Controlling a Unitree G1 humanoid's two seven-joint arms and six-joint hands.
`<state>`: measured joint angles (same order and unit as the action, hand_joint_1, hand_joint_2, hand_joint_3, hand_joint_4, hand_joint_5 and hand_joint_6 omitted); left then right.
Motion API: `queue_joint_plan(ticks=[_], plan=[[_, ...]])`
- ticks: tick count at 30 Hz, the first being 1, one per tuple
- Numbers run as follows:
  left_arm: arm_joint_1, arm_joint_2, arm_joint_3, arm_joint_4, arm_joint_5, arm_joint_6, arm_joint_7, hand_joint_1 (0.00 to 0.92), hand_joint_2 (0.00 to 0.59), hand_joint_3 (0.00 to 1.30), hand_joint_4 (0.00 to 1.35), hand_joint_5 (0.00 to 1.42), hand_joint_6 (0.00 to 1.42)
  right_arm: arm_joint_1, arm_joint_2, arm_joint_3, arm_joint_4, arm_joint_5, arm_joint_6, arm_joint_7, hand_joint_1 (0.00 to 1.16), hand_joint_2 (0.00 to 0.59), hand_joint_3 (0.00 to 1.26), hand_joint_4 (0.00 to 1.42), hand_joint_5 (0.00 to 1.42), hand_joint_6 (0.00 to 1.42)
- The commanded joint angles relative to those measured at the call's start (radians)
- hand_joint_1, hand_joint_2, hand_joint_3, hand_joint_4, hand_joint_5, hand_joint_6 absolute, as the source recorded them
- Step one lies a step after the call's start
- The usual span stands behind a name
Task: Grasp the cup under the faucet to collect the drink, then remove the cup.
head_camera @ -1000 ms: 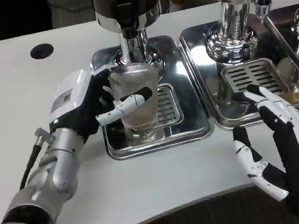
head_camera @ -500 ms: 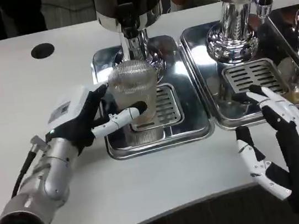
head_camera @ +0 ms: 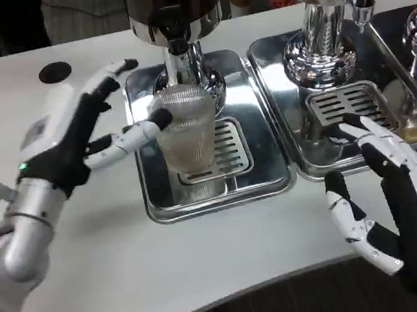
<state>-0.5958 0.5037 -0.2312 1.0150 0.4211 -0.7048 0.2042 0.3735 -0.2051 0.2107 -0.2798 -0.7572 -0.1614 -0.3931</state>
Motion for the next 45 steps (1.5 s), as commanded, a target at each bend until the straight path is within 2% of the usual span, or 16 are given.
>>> queue_joint_plan(ticks=[1, 5, 13, 22, 30, 36, 45], plan=[[0.044, 0.064, 0.062, -0.112, -0.080, -0.041, -0.099, 0.082, 0.079, 0.21, 0.16, 0.29, 0.49, -0.012, -0.001, 0.004, 0.013, 0.008, -0.015, 0.009, 0.37, 0.479, 0.28, 0.14, 0.16, 0.24], [0.030, 0.088, 0.111, -0.182, -0.188, -0.037, -0.256, 0.073, 0.081, 0.21, 0.17, 0.37, 0.61, -0.016, -0.005, 0.001, 0.018, 0.012, -0.018, 0.012, 0.37, 0.479, 0.28, 0.14, 0.16, 0.24], [-0.047, 0.077, 0.154, -0.194, -0.273, -0.003, -0.435, 0.061, 0.088, 0.22, 0.20, 0.35, 0.60, -0.016, -0.007, -0.008, 0.023, 0.023, -0.025, 0.008, 0.37, 0.479, 0.28, 0.15, 0.16, 0.24], [-0.125, 0.040, 0.154, -0.148, -0.301, 0.016, -0.559, 0.040, 0.085, 0.22, 0.20, 0.35, 0.62, -0.012, 0.001, -0.007, 0.026, 0.016, -0.028, -0.003, 0.37, 0.479, 0.28, 0.15, 0.16, 0.25], [-0.173, 0.027, 0.154, -0.133, -0.311, 0.042, -0.638, 0.033, 0.081, 0.21, 0.21, 0.34, 0.64, -0.017, 0.008, -0.004, 0.036, 0.016, -0.031, -0.011, 0.37, 0.479, 0.28, 0.15, 0.16, 0.25], [-0.183, 0.031, 0.153, -0.135, -0.307, 0.044, -0.667, 0.021, 0.082, 0.24, 0.24, 0.33, 0.66, -0.024, 0.013, -0.004, 0.045, 0.018, -0.036, -0.012, 0.37, 0.479, 0.28, 0.15, 0.17, 0.25], [-0.160, 0.062, 0.149, -0.183, -0.314, 0.039, -0.740, 0.003, 0.073, 0.30, 0.32, 0.37, 0.69, -0.036, 0.015, -0.003, 0.059, 0.021, -0.040, -0.016, 0.37, 0.479, 0.28, 0.15, 0.17, 0.25]])
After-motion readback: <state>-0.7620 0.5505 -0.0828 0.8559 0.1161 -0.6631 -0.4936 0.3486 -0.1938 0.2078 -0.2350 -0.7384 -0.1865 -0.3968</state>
